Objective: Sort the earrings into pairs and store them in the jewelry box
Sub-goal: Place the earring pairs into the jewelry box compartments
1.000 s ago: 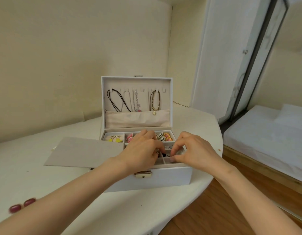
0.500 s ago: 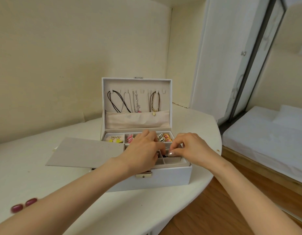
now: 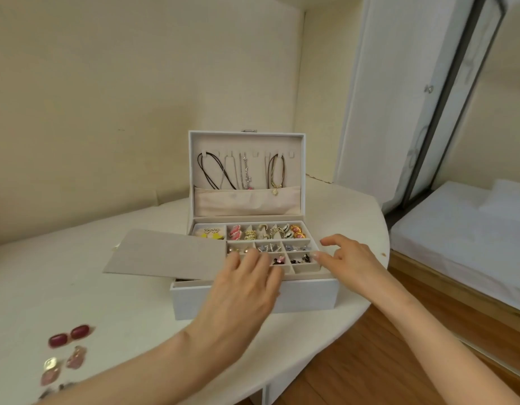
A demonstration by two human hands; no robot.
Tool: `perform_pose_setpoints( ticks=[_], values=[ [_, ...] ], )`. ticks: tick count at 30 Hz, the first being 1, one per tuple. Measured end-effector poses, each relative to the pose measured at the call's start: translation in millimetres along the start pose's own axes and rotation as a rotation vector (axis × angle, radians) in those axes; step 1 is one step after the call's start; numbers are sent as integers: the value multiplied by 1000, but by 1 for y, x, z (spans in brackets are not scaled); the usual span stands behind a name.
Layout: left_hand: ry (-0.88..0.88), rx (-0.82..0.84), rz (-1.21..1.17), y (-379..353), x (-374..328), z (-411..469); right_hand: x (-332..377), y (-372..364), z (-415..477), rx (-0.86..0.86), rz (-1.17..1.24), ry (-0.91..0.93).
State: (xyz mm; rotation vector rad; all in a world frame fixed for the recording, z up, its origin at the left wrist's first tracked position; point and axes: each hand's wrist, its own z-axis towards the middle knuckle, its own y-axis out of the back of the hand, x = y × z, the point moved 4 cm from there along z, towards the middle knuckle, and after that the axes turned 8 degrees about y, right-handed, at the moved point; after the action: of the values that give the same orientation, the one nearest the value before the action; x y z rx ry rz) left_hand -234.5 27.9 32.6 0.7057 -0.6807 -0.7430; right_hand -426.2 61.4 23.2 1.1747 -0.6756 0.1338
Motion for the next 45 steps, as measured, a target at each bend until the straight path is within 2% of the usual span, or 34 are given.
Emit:
perform_pose_setpoints(
  ticks=[4,11,28,31,33,35,37,40,42,45],
  values=[
    [29,14,134,-5,-6,-10,4,-4,0,16,-62,-14],
    [99,71,143,-5,12,-5,17,-10,-1,-58,-91,13],
    [208,114,187,-5,79,-35,76,-60,28,-50,-77,52],
    [202,68,110,0,79,-40,83,-56,20,-156,-183,80],
    [215,23,13,8,79,-48,97,-52,8,-305,-272,183],
    [223,-2,-77,17,79,-60,117,-53,-6,-392,-203,318],
    [225,3,-142,25,84,-74,137,-61,-18,-329,-62,434],
    [252,86,-239,28,99,-96,159,-84,-36,-61,124,554],
    [295,149,-262,31,113,-110,169,-100,-47,75,161,620],
    [420,215,-277,37,138,-123,178,-120,-56,178,153,679]
  ],
)
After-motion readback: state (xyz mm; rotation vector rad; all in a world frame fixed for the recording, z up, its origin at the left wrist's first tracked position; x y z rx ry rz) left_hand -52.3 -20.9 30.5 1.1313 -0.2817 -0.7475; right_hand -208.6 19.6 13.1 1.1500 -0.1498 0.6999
